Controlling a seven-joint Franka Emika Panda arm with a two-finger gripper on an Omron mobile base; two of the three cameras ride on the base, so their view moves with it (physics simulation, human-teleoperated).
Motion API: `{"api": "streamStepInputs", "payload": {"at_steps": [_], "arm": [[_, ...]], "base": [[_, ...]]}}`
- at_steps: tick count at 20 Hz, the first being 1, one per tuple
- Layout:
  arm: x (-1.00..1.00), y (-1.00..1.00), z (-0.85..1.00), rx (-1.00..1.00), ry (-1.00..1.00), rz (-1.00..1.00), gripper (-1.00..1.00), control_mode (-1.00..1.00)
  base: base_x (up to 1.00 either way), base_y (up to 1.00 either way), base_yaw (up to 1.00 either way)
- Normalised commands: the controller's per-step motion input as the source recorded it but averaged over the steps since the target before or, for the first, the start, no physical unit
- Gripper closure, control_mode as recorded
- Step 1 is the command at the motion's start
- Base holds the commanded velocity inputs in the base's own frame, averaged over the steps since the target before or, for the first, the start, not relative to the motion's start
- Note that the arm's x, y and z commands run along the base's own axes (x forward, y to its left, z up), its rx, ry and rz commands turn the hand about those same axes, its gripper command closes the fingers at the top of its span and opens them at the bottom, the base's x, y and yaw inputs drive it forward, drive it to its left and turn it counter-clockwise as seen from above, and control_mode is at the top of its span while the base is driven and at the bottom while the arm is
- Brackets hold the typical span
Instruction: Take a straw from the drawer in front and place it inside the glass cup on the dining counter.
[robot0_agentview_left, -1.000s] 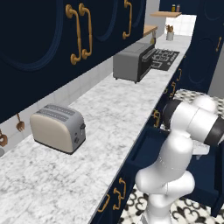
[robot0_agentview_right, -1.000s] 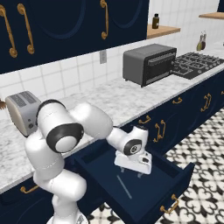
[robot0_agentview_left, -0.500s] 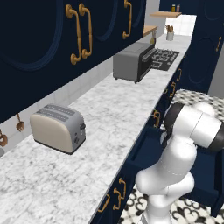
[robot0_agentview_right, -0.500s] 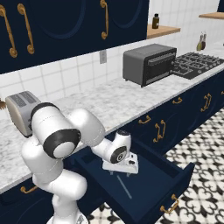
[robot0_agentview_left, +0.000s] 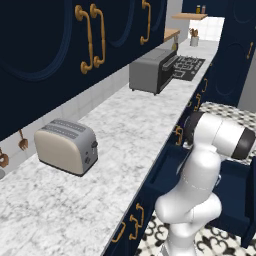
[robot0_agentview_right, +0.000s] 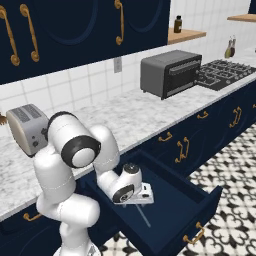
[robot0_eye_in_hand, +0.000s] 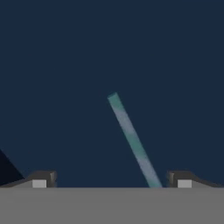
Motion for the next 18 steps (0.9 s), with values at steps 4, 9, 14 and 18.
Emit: {"api": "streamStepInputs", "payload": {"at_steps": [4, 9, 14, 18], "arm": [[0.02, -0.04, -0.16, 0.0, -0.11, 0.03, -1.0, -1.0], [0.0, -0.2, 0.0, 0.0, -0.14, 0.04, -1.0, -1.0], [0.0, -0.04, -0.13, 0.0, -0.02, 0.03, -1.0, -1.0], [0.01, 0.0, -0.3, 0.0, 0.0, 0.02, -1.0, -1.0]], "base": [[0.0, 0.0, 0.0], [0.0, 0.0, 0.0], [0.0, 0.0, 0.0], [0.0, 0.0, 0.0]]}}
